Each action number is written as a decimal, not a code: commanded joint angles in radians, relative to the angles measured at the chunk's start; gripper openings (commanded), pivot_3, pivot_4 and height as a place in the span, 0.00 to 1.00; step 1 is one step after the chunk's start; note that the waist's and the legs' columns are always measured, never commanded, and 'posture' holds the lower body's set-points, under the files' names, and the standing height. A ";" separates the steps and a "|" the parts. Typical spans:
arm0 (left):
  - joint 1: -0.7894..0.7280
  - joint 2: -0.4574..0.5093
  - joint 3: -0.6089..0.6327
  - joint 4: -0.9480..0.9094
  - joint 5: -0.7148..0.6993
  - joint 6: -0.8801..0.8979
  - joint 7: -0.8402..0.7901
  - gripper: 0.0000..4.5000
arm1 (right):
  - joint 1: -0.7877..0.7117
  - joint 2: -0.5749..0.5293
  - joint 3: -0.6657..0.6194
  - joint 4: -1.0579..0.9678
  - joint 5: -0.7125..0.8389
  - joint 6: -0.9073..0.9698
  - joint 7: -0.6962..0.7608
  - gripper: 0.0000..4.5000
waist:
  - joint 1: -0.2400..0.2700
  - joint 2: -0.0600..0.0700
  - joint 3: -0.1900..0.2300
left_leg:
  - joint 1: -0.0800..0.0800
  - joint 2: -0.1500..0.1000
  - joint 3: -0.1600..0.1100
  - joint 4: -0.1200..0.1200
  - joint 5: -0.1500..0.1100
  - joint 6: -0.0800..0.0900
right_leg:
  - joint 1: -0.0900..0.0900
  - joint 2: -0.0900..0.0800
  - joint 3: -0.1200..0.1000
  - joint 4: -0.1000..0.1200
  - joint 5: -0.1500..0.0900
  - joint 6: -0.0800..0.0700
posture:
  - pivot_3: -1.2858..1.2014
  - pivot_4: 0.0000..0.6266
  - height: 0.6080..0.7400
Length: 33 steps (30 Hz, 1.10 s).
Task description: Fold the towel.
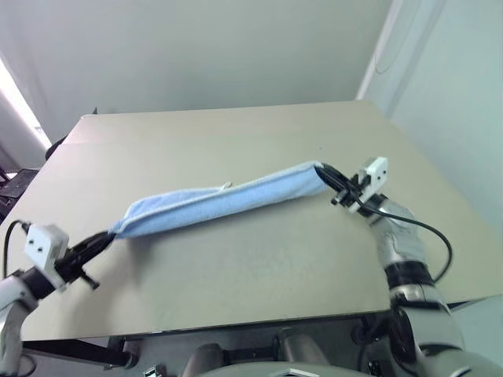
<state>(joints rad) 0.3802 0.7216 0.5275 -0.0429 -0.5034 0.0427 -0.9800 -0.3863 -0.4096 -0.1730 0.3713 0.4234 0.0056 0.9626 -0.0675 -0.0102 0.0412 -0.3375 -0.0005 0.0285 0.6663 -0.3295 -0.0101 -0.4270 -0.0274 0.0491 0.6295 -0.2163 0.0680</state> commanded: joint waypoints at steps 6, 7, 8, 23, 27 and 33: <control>0.259 -0.007 0.148 -0.177 -0.004 0.050 -0.010 0.01 | 0.252 -0.147 -0.064 -0.477 0.221 0.360 -0.012 0.00 | 0.008 -0.003 -0.001 | 0.001 0.000 0.000 0.001 0.000 0.000 | 0.002 0.003 -0.001 0.000 -0.008 0.001 | 0.52 0.00 1.00; 0.285 -0.006 0.154 -0.180 0.002 0.049 -0.019 0.01 | 0.294 -0.164 -0.067 -0.508 0.230 0.379 -0.006 0.00 | 0.008 -0.004 -0.001 | 0.001 0.000 0.001 0.001 0.000 0.000 | 0.002 0.003 -0.001 -0.001 -0.009 0.001 | 0.52 0.00 1.00; 0.306 -0.001 0.159 -0.180 0.008 0.056 -0.025 0.01 | 0.341 -0.184 -0.061 -0.541 0.230 0.396 0.008 0.00 | 0.010 -0.005 -0.001 | 0.001 0.000 0.001 0.001 0.000 0.000 | 0.002 0.003 -0.001 -0.001 -0.009 0.001 | 0.52 0.00 1.00; -0.033 0.080 0.050 -0.005 -0.032 0.170 -0.078 0.01 | 0.348 -0.126 -0.024 -0.484 0.135 0.375 -0.144 0.00 | 0.022 -0.009 0.002 | 0.001 0.003 0.001 0.001 0.000 0.000 | 0.006 0.002 -0.009 -0.010 -0.009 0.002 | 0.52 0.00 1.00; -0.166 0.084 -0.039 0.110 0.037 0.161 -0.069 0.01 | 0.240 -0.084 0.024 -0.350 0.061 0.369 -0.206 0.00 | 0.021 -0.011 0.001 | -0.001 0.001 0.001 -0.001 -0.001 0.002 | 0.001 0.003 -0.008 -0.009 -0.004 -0.001 | 0.52 0.00 1.00; -0.347 0.073 -0.146 0.297 0.119 0.128 -0.038 0.01 | 0.137 -0.041 0.072 -0.216 -0.006 0.332 -0.217 0.00 | 0.026 -0.010 0.001 | -0.001 0.000 0.001 -0.001 -0.002 0.003 | 0.001 0.001 -0.008 -0.009 -0.003 0.002 | 0.52 0.00 1.00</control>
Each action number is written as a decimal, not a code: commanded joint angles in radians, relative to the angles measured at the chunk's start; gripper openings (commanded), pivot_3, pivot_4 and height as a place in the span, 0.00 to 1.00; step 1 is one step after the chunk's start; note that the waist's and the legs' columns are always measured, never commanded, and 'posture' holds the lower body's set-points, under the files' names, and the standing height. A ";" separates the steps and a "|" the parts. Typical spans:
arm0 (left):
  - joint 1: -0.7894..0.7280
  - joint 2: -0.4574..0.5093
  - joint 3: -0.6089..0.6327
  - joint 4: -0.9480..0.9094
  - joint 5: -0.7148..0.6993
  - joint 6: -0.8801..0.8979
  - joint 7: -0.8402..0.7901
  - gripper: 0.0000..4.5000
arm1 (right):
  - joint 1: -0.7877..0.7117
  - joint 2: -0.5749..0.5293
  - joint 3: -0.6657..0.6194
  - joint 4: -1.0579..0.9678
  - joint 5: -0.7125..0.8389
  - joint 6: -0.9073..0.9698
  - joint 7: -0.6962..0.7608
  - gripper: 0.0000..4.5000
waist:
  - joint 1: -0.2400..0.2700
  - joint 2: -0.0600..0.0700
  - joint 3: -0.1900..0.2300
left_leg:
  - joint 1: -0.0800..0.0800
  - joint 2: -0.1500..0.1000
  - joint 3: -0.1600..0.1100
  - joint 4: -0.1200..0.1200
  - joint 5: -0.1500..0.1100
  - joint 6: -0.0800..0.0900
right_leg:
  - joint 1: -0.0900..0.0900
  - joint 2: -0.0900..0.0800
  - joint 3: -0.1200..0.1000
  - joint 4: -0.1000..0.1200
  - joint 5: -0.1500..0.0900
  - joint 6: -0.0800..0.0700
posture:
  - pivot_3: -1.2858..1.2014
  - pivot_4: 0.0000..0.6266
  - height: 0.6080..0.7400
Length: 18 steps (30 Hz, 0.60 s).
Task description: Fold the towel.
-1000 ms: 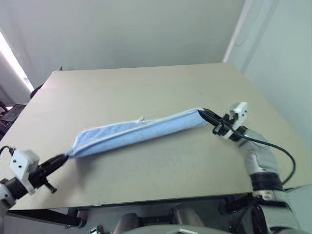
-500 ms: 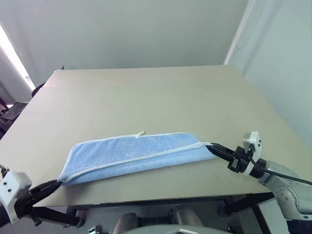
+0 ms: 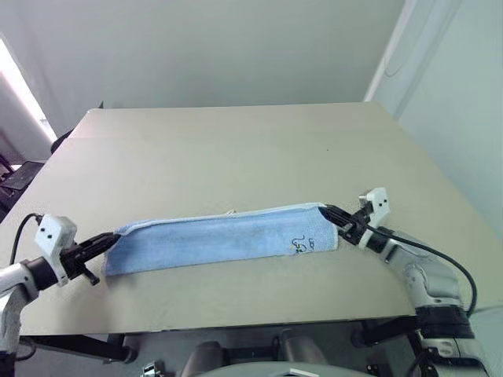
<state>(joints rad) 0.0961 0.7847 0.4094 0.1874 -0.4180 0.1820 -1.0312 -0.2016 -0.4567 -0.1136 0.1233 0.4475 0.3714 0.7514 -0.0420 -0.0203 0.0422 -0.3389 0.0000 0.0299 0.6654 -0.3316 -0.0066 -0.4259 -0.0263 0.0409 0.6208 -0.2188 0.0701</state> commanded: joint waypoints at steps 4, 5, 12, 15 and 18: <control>-0.162 -0.011 -0.063 0.204 0.056 -0.056 0.014 0.01 | -0.091 0.034 0.036 0.110 -0.073 -0.078 -0.008 0.00 | -0.001 -0.001 0.000 | 0.001 0.000 0.000 0.001 0.000 0.000 | 0.001 0.000 0.000 0.001 0.000 0.000 | 0.52 0.00 1.00; -0.178 -0.016 -0.071 0.230 0.062 -0.074 0.011 0.06 | -0.100 0.039 0.046 0.132 -0.095 -0.110 -0.006 0.05 | -0.001 0.000 0.000 | 0.001 0.000 0.000 0.001 0.000 0.000 | 0.001 0.000 0.000 0.001 0.000 0.000 | 0.52 0.00 1.00; -0.234 -0.046 -0.065 0.300 0.043 -0.102 0.009 0.55 | -0.147 0.090 0.043 0.177 -0.104 -0.131 -0.016 0.55 | -0.002 -0.001 0.000 | 0.001 0.000 0.000 0.002 0.000 0.000 | -0.001 -0.002 0.001 0.006 0.001 0.001 | 0.52 0.00 1.00; -0.254 -0.044 -0.042 0.294 0.035 -0.062 0.068 0.80 | -0.152 0.095 0.042 0.180 -0.116 -0.161 -0.018 0.79 | 0.000 -0.001 -0.001 | 0.001 0.000 -0.001 0.002 0.000 0.000 | -0.001 -0.002 0.001 0.008 0.001 0.001 | 0.52 0.00 1.00; -0.248 -0.045 0.046 0.235 -0.023 -0.074 0.119 0.88 | -0.178 0.066 -0.008 0.142 -0.066 -0.054 -0.048 0.99 | -0.002 -0.001 -0.001 | 0.001 0.000 -0.001 0.002 0.000 0.000 | -0.001 -0.003 0.001 0.008 0.001 0.001 | 0.52 0.00 1.00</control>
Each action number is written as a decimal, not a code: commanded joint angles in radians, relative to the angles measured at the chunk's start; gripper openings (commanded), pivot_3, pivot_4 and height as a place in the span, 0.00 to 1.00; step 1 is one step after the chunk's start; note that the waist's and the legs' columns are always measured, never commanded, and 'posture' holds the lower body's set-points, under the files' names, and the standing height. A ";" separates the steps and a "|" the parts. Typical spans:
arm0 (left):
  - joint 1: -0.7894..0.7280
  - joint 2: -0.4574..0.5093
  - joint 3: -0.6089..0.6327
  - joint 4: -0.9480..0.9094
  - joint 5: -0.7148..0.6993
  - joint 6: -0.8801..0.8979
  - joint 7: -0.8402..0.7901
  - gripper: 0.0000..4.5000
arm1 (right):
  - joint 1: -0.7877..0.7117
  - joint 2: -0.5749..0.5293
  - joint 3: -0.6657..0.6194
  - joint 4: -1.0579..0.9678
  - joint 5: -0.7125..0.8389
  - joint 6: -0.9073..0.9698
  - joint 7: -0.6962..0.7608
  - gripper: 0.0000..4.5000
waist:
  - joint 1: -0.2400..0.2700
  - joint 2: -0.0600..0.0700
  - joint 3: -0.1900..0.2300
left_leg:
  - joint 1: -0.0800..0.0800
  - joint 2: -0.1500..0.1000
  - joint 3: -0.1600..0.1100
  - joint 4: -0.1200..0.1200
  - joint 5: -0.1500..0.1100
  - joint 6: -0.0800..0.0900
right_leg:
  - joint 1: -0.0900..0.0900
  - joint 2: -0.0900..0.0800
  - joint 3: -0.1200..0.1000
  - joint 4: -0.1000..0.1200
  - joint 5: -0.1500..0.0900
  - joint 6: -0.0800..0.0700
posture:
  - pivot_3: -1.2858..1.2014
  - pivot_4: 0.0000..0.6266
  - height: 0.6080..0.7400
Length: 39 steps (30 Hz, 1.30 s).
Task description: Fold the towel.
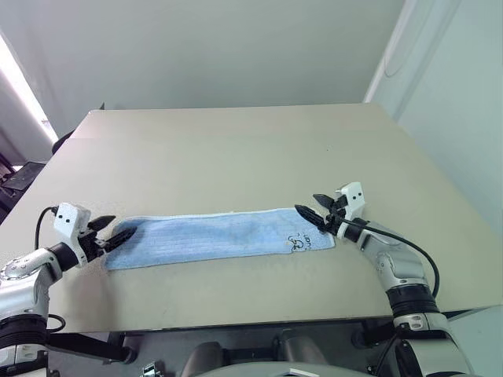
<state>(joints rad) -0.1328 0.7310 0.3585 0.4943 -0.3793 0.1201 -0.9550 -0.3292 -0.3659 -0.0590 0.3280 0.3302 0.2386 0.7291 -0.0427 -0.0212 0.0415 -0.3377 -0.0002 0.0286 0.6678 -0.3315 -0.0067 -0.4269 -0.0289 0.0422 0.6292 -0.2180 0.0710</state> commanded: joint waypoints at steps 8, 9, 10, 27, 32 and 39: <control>0.144 -0.034 0.113 -0.510 -0.191 0.078 0.030 0.88 | -0.112 -0.206 -0.216 -0.142 0.274 0.655 -0.068 0.99 | 0.005 0.001 0.000 | -0.001 -0.001 0.000 -0.001 0.000 0.000 | -0.001 -0.004 0.000 0.000 0.000 0.000 | 0.52 0.00 1.00; 0.164 -0.040 0.102 -0.550 -0.187 0.079 0.032 0.88 | -0.106 -0.220 -0.220 -0.147 0.284 0.672 -0.056 0.99 | 0.006 0.001 0.000 | -0.001 -0.001 0.000 -0.001 0.000 0.000 | -0.001 -0.004 0.000 -0.001 0.000 0.000 | 0.52 0.00 1.00; 0.196 -0.045 0.085 -0.600 -0.189 0.087 0.025 0.88 | -0.115 -0.240 -0.231 -0.133 0.313 0.754 -0.052 0.99 | 0.005 0.001 0.000 | -0.001 -0.001 0.000 -0.002 0.000 0.000 | -0.001 -0.004 0.000 -0.001 0.000 0.000 | 0.52 0.00 1.00; 0.356 -0.048 -0.181 -0.750 -0.002 0.000 -0.022 0.88 | -0.094 -0.368 -0.109 -0.002 0.473 1.233 0.214 0.99 | -0.004 0.004 0.002 | 0.000 0.001 0.002 0.001 0.000 0.000 | 0.004 0.011 0.007 -0.001 -0.004 -0.002 | 0.52 0.00 1.00; 0.347 -0.053 -0.196 -0.751 0.015 -0.006 -0.009 0.88 | -0.133 -0.304 -0.089 0.076 0.438 1.208 0.188 0.99 | -0.004 0.003 0.001 | 0.000 0.001 0.003 0.001 0.000 0.000 | 0.003 0.011 0.007 -0.002 -0.004 -0.002 | 0.52 0.00 1.00; 0.337 -0.055 -0.200 -0.748 0.018 -0.004 -0.003 0.88 | -0.213 -0.213 -0.132 0.172 0.401 1.167 0.113 0.99 | -0.029 0.000 0.000 | 0.002 0.005 0.003 0.002 0.000 0.000 | 0.004 0.016 0.008 -0.001 -0.002 -0.005 | 0.52 0.00 1.00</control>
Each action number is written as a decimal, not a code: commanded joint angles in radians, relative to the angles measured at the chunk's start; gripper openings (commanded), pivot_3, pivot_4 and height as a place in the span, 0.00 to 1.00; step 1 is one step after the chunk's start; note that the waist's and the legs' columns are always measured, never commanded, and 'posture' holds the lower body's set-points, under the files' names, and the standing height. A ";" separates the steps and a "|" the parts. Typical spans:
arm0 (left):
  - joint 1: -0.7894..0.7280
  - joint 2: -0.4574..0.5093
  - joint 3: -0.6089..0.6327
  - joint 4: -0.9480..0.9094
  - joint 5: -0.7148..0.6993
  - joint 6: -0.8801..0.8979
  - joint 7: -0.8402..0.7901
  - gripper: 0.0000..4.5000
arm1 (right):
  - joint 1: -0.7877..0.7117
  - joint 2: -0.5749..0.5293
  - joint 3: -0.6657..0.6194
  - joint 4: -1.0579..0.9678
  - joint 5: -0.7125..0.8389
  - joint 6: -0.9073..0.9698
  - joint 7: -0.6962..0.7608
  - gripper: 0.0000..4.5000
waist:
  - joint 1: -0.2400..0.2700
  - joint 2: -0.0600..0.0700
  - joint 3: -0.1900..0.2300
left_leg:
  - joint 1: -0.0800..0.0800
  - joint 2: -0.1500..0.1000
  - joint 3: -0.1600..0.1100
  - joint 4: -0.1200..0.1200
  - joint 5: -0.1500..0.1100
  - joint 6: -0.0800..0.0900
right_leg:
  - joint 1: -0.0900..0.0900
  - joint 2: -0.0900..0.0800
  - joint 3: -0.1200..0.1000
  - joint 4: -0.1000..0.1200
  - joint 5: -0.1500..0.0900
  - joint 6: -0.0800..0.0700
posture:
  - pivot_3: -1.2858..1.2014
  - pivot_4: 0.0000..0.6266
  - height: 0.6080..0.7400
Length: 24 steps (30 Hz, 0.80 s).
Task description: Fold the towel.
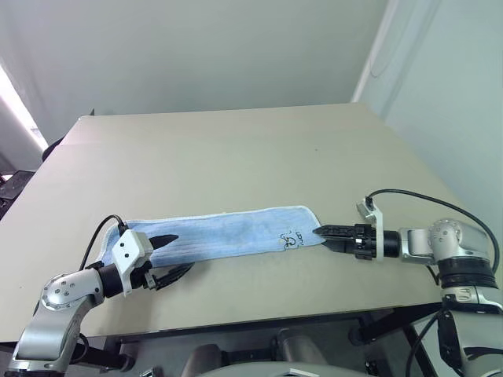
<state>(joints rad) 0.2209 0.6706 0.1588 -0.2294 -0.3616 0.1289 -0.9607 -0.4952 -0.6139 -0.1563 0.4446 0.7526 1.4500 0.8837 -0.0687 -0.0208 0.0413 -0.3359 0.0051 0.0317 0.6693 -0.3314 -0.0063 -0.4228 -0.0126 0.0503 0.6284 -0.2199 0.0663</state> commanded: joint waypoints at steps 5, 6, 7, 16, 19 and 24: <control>-0.005 0.004 0.002 -0.026 0.006 -0.020 0.011 0.88 | -0.093 0.070 -0.055 0.129 -0.042 -0.074 -0.070 0.99 | -0.007 0.000 0.000 | 0.001 0.003 0.001 0.000 0.000 0.000 | 0.000 0.004 0.000 0.000 0.002 -0.003 | 0.52 0.00 1.00; -0.003 0.005 0.002 -0.027 0.008 -0.021 0.013 0.88 | -0.101 0.076 -0.058 0.138 -0.042 -0.076 -0.072 0.99 | -0.007 0.000 0.000 | 0.002 0.003 0.001 0.000 0.000 0.000 | 0.000 0.004 0.000 0.000 0.002 -0.004 | 0.52 0.00 1.00; 0.000 0.006 0.001 -0.028 0.010 -0.023 0.014 0.88 | -0.105 0.078 -0.048 0.139 -0.044 -0.078 -0.063 0.99 | -0.006 0.000 0.000 | 0.002 0.003 0.001 0.000 0.000 0.000 | 0.000 0.004 0.000 0.000 0.003 -0.004 | 0.52 0.00 1.00; -0.009 0.010 0.010 -0.023 0.020 -0.029 0.024 0.88 | -0.112 0.119 0.035 0.104 -0.053 -0.081 -0.009 0.55 | -0.004 0.002 0.001 | 0.000 0.004 0.001 0.000 0.000 0.000 | -0.003 0.004 0.000 0.000 0.003 -0.004 | 0.52 0.00 1.00; -0.010 0.013 0.014 -0.020 0.024 -0.027 0.028 0.88 | -0.120 0.120 0.043 0.112 -0.063 -0.088 -0.002 0.30 | -0.001 0.002 0.001 | -0.002 0.004 0.001 -0.001 0.000 0.000 | -0.005 0.004 0.000 0.000 0.004 -0.001 | 0.52 0.00 1.00; -0.007 0.019 0.026 -0.017 0.028 -0.026 0.041 0.88 | -0.119 0.040 0.015 0.092 -0.044 -0.072 0.063 0.00 | -0.001 0.003 0.002 | -0.002 0.003 0.001 0.000 0.000 0.000 | -0.003 0.003 0.000 -0.002 0.003 -0.004 | 0.52 0.00 1.00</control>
<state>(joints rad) 0.2234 0.6755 0.1527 -0.2297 -0.3349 0.1172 -0.9291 -0.5980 -0.5327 -0.1165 0.5711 0.6929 1.3763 0.9168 -0.0694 -0.0177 0.0431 -0.3373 0.0077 0.0330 0.6693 -0.3313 -0.0063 -0.4260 -0.0103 0.0504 0.6265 -0.2169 0.0625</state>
